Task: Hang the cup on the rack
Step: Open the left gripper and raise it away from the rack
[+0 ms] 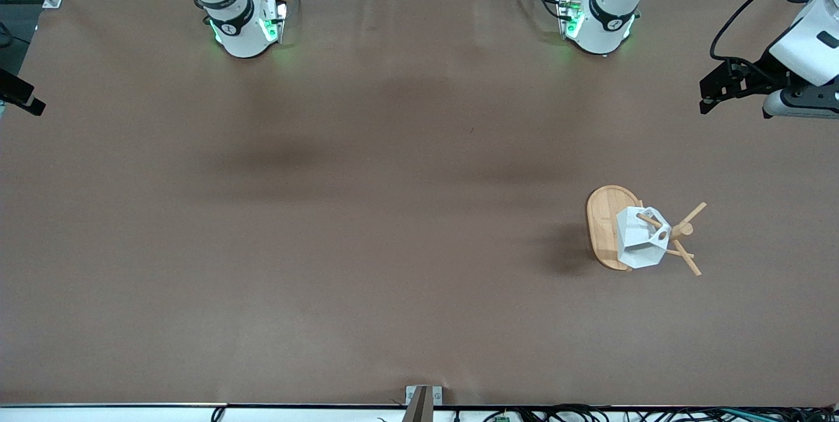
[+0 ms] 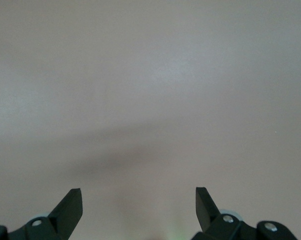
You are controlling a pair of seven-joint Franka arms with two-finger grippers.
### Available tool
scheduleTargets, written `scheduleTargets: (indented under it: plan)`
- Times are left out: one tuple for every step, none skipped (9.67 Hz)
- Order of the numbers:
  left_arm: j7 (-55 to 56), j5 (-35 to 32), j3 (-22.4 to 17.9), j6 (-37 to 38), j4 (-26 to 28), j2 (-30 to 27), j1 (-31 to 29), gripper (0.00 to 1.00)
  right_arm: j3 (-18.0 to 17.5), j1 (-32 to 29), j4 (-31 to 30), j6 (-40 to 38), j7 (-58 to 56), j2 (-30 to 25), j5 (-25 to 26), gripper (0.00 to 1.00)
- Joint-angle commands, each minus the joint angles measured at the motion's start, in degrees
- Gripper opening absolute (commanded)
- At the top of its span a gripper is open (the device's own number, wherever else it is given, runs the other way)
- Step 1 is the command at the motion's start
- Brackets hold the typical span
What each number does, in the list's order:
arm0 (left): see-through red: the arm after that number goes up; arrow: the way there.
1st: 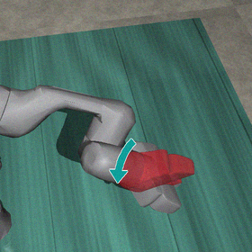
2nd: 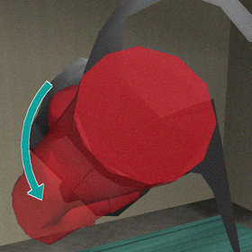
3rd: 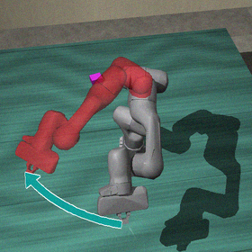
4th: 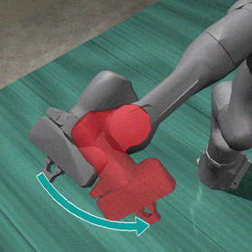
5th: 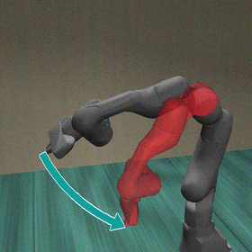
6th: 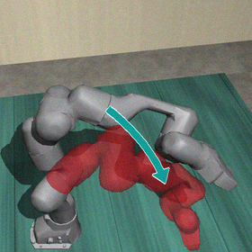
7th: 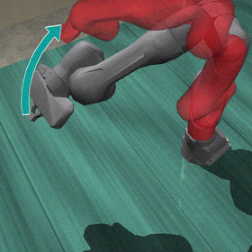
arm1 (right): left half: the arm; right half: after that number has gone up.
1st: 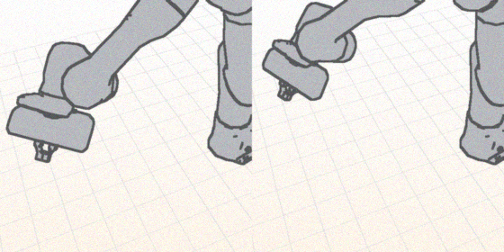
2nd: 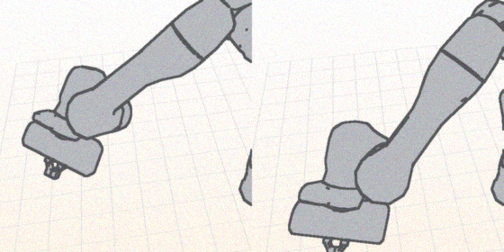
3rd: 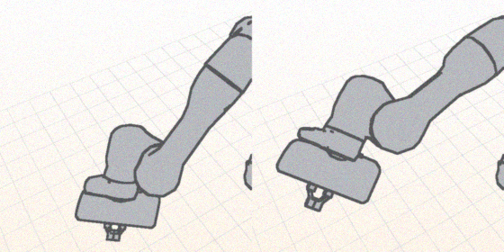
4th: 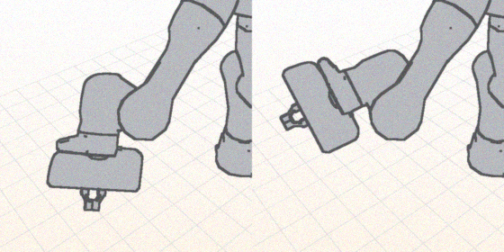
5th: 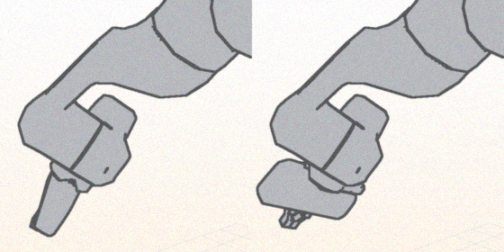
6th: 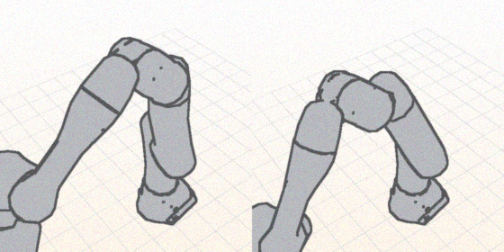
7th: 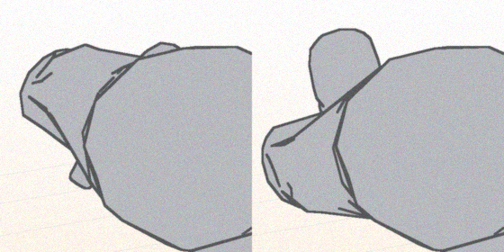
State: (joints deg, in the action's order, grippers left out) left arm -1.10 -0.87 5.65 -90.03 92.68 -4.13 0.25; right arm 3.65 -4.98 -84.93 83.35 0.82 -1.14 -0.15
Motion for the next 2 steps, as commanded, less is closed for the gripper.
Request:
scheduleTargets:
  plan:
    - [0.58, 0.7, 0.06, 2.31, -0.4, 0.52, 0.54, 1.0, -0.4, -0.38, 0.29, -0.38, -0.2, 0.08, 0.77, 1.0]
    - [0.49, 1.04, 0.06, 2.58, -0.31, 0.52, 0.54, 1.0, -0.31, -0.47, 0.29, -0.38, -0.21, 0.08, 0.59, 1.0]
